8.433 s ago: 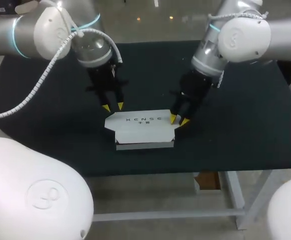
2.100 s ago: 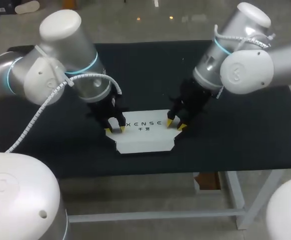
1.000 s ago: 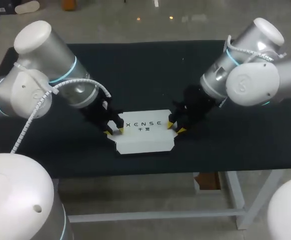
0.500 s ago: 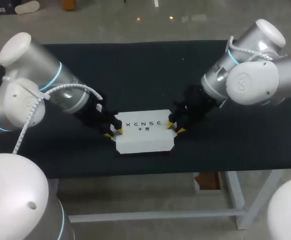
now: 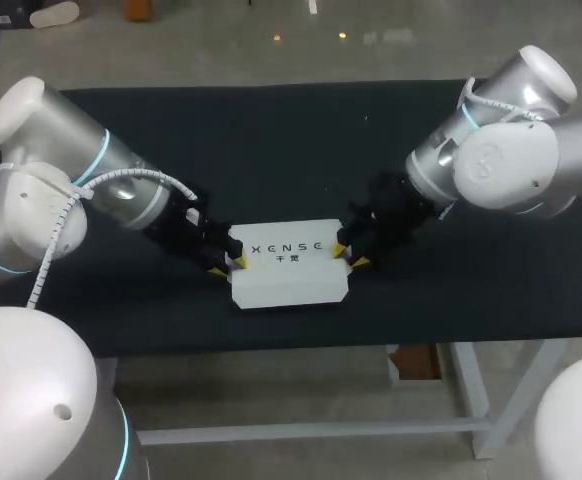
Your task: Assemble the packaging by folding the flat box into shape, placing the metal phone stand inside, and closing the box properly
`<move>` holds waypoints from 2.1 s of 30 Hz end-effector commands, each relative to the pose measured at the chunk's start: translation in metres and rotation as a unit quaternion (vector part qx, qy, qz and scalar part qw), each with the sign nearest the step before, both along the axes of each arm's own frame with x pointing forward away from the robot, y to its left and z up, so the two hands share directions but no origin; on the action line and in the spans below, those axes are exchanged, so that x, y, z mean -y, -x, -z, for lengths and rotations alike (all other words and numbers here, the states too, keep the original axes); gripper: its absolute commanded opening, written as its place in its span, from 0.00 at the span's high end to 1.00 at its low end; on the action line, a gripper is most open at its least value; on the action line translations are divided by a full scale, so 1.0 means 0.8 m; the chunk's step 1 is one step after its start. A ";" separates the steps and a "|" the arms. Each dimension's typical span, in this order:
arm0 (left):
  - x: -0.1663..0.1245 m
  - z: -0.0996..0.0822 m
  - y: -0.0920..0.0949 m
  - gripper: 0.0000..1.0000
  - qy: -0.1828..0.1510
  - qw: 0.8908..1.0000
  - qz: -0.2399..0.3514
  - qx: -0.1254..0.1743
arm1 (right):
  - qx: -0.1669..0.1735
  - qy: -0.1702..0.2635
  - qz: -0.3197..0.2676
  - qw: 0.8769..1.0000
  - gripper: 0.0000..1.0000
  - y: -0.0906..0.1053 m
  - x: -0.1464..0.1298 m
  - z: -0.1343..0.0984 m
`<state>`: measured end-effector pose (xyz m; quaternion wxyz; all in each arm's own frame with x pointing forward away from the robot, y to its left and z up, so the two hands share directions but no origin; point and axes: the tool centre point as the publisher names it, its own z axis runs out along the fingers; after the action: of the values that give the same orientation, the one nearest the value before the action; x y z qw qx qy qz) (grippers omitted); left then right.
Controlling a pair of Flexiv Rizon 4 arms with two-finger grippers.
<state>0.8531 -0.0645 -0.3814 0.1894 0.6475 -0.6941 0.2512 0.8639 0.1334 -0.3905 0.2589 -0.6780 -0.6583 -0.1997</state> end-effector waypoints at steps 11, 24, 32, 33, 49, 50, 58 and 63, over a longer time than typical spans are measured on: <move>0.017 0.000 -0.007 0.54 0.015 1.000 0.003 -0.010 | 0.003 -0.025 -0.002 1.000 0.58 0.001 -0.017 0.004; 0.024 -0.003 -0.012 0.53 0.033 0.999 0.002 -0.032 | 0.003 -0.031 -0.002 1.000 0.57 0.001 -0.023 0.002; 0.031 -0.006 -0.011 0.54 0.048 0.998 0.010 -0.039 | 0.000 -0.033 -0.005 0.999 0.57 0.000 -0.026 0.003; 0.031 -0.007 -0.011 0.54 0.049 0.998 0.011 -0.040 | -0.001 -0.033 -0.006 0.999 0.57 0.000 -0.027 0.003; 0.034 -0.011 -0.009 0.55 0.044 0.996 0.013 -0.073 | -0.006 -0.034 -0.015 0.999 0.57 -0.002 -0.029 -0.008; 0.033 -0.011 -0.008 0.55 0.044 0.996 0.011 -0.074 | -0.006 -0.034 -0.016 0.999 0.56 -0.002 -0.029 -0.008; 0.033 -0.014 -0.006 0.57 0.042 0.996 0.011 -0.081 | -0.015 -0.036 -0.022 0.999 0.57 -0.002 -0.030 -0.013; 0.034 -0.018 -0.005 0.59 0.042 0.995 0.011 -0.086 | -0.027 -0.037 -0.024 0.999 0.57 -0.005 -0.030 -0.011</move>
<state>0.8555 -0.0737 -0.3703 0.2771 0.6513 -0.6693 0.2261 0.8620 0.1400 -0.3802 0.2951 -0.6624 -0.6576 -0.2041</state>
